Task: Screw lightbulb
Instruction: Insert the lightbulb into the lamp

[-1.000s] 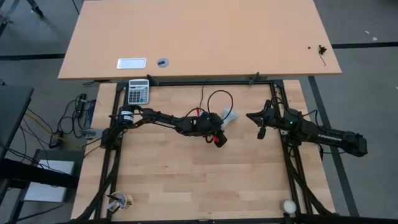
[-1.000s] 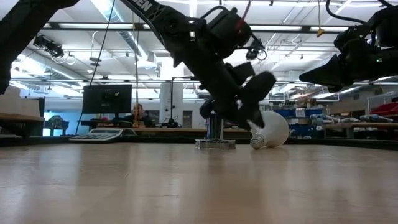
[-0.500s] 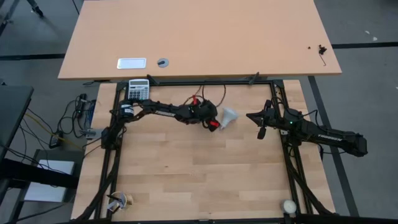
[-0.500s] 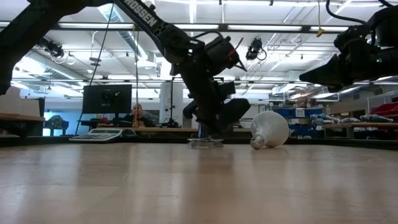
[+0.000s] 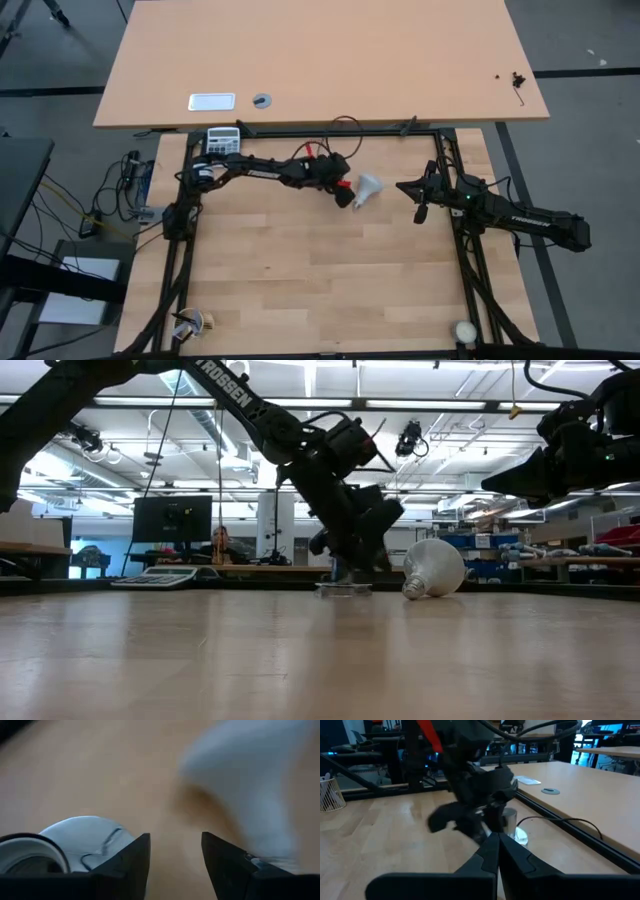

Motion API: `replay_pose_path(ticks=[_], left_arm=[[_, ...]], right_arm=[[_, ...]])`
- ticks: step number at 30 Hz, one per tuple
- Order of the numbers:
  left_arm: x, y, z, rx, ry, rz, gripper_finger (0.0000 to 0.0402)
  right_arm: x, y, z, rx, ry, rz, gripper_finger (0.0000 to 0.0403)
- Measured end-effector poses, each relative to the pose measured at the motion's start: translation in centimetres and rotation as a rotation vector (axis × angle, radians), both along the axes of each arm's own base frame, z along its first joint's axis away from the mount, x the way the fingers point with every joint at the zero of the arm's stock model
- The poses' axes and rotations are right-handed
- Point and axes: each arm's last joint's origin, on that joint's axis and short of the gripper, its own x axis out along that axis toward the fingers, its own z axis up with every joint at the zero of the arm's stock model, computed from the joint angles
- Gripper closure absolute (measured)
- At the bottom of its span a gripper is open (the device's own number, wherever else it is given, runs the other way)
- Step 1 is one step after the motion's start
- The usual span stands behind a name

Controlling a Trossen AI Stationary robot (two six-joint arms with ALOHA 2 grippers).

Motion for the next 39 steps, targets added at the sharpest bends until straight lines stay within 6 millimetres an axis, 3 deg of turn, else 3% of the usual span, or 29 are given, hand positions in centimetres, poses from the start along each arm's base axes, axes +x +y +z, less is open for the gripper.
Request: replay_pose_path(ticks=[5,11,16,24,33,39], left_arm=[[1.0,-1.8,0.9,-0.031,-0.043,-0.055,0.0218],[2.2,-3.1,2.7,-0.053,-0.125,0.011,0.0218],[2.2,-3.6,2.7,-0.017,-0.135,0.107,0.0214],[2.4,-4.2,2.8,-0.023,-0.139,0.089,0.0180],[2.9,-4.5,0.2,-0.036,-0.095,0.083,0.0142],[3.1,-4.4,-0.1,-0.042,-0.109,0.096,0.0137]], right_arm=[[0.0,0.0,0.0,0.000,0.000,0.000,0.0385],[0.0,0.0,0.0,0.000,0.000,0.000,0.0385],[0.0,0.0,0.0,0.000,0.000,0.000,0.0385],[0.0,0.0,0.0,0.000,0.000,0.000,0.0385],[0.0,0.0,0.0,0.000,0.000,0.000,0.0385],[0.0,0.0,0.0,0.000,0.000,0.000,0.0385]])
